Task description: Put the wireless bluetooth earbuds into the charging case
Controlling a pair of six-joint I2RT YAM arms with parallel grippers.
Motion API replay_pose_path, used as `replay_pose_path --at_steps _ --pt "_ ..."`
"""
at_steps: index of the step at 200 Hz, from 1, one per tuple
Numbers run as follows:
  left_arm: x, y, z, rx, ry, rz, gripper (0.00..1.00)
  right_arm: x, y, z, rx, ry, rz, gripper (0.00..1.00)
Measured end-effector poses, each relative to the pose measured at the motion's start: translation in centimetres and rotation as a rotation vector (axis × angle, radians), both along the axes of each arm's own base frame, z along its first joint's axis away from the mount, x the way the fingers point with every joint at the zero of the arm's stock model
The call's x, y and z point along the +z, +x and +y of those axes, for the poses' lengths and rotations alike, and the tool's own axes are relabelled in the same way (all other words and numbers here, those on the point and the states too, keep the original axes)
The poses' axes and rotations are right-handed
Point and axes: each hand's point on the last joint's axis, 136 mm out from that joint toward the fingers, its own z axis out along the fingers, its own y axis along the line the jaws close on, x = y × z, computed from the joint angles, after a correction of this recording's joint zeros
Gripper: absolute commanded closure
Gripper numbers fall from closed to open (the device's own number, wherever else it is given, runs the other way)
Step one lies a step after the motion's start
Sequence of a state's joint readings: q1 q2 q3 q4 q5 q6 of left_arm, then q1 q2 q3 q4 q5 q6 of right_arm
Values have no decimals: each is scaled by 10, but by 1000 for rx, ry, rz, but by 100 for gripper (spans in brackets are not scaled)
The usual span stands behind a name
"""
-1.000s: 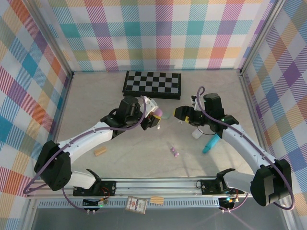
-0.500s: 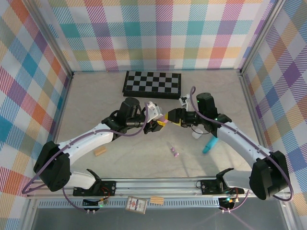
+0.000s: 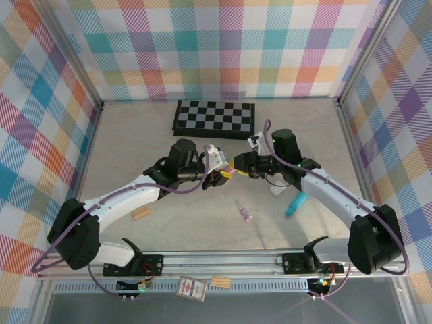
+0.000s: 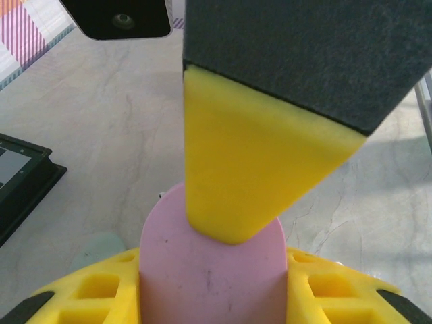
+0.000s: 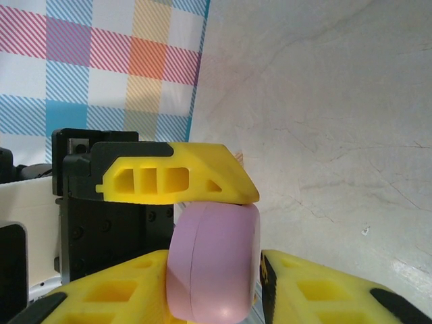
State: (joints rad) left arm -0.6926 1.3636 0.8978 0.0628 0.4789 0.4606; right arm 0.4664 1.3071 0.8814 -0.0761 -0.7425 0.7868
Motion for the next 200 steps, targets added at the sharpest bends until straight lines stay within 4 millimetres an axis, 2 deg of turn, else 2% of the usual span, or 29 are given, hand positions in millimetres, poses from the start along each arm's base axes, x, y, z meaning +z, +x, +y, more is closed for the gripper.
replay_pose_path --at_steps 13,35,57,73,92,117,122,127,168,200 --pt "0 1 0 6 1 -3 61 -1 0 2 3 -1 11 63" --pt "-3 3 1 17 -6 -16 61 -2 2 3 -6 -6 17 74" --pt "-7 4 1 23 -16 -31 58 -5 5 1 -26 -23 12 80" --pt "-6 4 1 24 -38 -51 49 -4 5 1 -34 -28 6 85" --pt "3 4 0 32 -92 -86 31 1 8 -4 -73 -22 6 87" --pt "18 6 0 58 -204 -140 21 12 14 -16 -132 33 1 87" --pt "20 6 0 64 -224 -143 5 13 15 -18 -140 47 0 87" --pt "21 5 1 70 -249 -140 0 15 16 -20 -148 65 7 87" --pt "38 9 2 85 -428 -155 2 26 21 -27 -180 202 53 87" --pt "48 9 0 67 -531 -173 6 44 18 -24 -159 306 64 87"
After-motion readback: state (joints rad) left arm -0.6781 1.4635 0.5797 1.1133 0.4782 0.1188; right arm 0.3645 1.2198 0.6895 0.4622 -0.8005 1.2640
